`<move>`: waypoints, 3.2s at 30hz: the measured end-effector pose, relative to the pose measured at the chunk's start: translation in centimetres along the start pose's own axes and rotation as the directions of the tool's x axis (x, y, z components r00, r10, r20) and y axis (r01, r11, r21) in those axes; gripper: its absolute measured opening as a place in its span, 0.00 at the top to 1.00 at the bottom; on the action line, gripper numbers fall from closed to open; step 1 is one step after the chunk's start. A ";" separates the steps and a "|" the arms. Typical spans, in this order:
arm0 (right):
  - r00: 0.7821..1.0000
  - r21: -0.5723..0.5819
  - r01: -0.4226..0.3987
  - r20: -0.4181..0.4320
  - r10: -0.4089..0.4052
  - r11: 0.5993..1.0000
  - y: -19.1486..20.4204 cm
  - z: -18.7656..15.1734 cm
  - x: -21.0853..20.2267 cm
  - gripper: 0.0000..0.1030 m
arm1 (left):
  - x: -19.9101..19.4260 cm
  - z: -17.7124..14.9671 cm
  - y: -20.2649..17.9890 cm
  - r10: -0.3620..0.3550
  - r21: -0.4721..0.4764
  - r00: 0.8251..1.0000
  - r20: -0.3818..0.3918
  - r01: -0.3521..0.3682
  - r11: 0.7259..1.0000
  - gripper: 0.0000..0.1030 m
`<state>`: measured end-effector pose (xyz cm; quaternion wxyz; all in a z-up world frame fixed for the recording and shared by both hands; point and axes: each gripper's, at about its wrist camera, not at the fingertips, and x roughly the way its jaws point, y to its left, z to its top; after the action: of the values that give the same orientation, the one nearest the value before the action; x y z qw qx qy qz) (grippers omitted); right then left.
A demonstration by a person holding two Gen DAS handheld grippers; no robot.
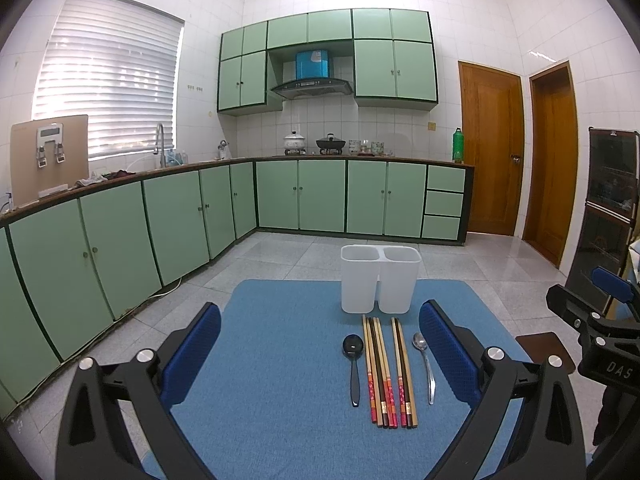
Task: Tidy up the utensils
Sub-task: 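Grasp the silver spoon with the right tool while the left tool approaches the black spoon, then grasp the black spoon with the left tool while the right tool holds the silver spoon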
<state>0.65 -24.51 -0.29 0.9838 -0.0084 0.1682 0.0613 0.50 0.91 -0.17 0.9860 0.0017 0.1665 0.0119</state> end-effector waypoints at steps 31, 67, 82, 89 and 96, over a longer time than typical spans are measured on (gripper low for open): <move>0.935 -0.009 0.031 -0.354 -0.033 0.999 -0.2 -3.5 16.5 0.05 | 13.5 -2.7 2.0 0.056 0.044 0.961 -0.273 -0.046 0.998 0.06; 0.813 0.114 -0.008 -0.578 0.073 0.993 -0.2 -7.3 28.6 0.73 | 29.0 -9.0 -2.2 -0.021 0.079 0.814 -0.580 0.082 0.993 0.05; 0.809 0.079 -0.004 -0.585 0.050 0.997 0.5 -7.5 29.2 0.72 | 30.3 -7.7 0.5 -0.062 0.016 0.804 -0.591 0.089 0.996 0.06; 0.799 0.104 -0.005 -0.598 0.067 0.995 0.0 -6.9 29.8 0.67 | 33.3 -6.2 0.0 -0.018 0.039 0.807 -0.590 0.050 0.998 0.06; 0.776 0.086 -0.004 -0.629 0.057 0.996 0.5 -6.3 30.4 0.65 | 35.9 -5.9 -0.5 -0.024 0.036 0.784 -0.620 0.059 0.998 0.14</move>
<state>26.93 -20.70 -16.32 0.8692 0.0135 0.4901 0.0643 32.44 1.29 -17.47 0.8765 0.0202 0.4807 -0.0144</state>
